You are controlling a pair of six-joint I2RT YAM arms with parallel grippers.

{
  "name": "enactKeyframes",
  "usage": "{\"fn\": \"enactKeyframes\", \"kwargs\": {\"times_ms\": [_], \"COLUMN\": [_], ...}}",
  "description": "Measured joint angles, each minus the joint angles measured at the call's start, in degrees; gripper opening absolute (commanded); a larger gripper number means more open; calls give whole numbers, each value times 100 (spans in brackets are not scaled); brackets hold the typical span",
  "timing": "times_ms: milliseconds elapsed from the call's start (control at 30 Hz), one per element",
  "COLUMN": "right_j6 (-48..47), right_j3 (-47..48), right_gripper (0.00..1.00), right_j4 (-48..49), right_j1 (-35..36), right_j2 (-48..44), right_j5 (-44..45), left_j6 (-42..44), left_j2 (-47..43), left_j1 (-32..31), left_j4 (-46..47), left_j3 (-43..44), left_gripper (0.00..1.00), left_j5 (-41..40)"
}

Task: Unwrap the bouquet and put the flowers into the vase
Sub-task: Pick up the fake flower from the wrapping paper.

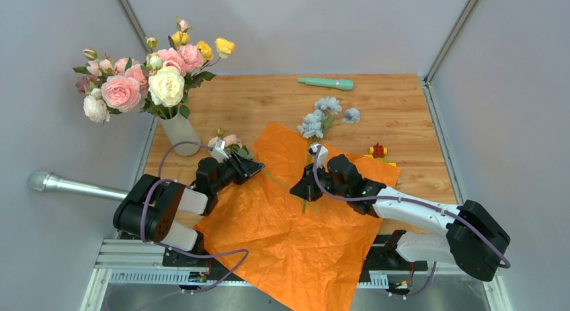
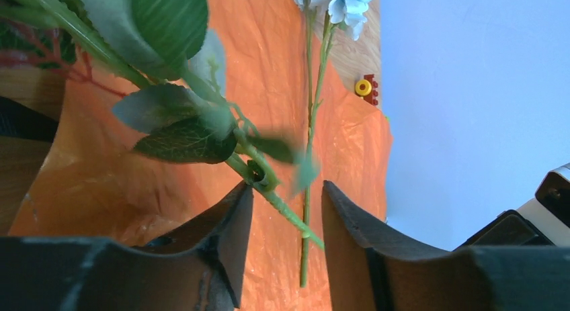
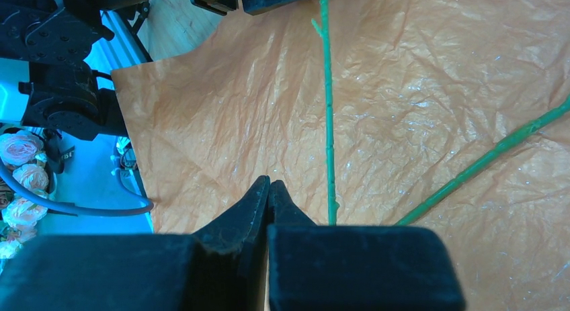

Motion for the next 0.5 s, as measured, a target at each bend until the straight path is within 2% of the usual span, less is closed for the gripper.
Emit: {"fn": "enactKeyframes", "kwargs": {"times_ms": [333, 433, 500], "right_j6": [-7, -20, -48], "right_j3": [0, 0, 0], "right_gripper": [0, 0, 4], "right_j4": [-2, -2, -22], "right_j1": [4, 4, 4], "right_j2": [0, 0, 4], "right_j5": [-13, -9, 13], "left_j6": [20, 22, 37], "left_j2": [195, 203, 203], "left_j1": [0, 0, 0], "left_j4": [136, 133, 129], "left_j3": [2, 2, 2], "left_gripper": [19, 20, 26], "left_j5": [-33, -57, -74]}}
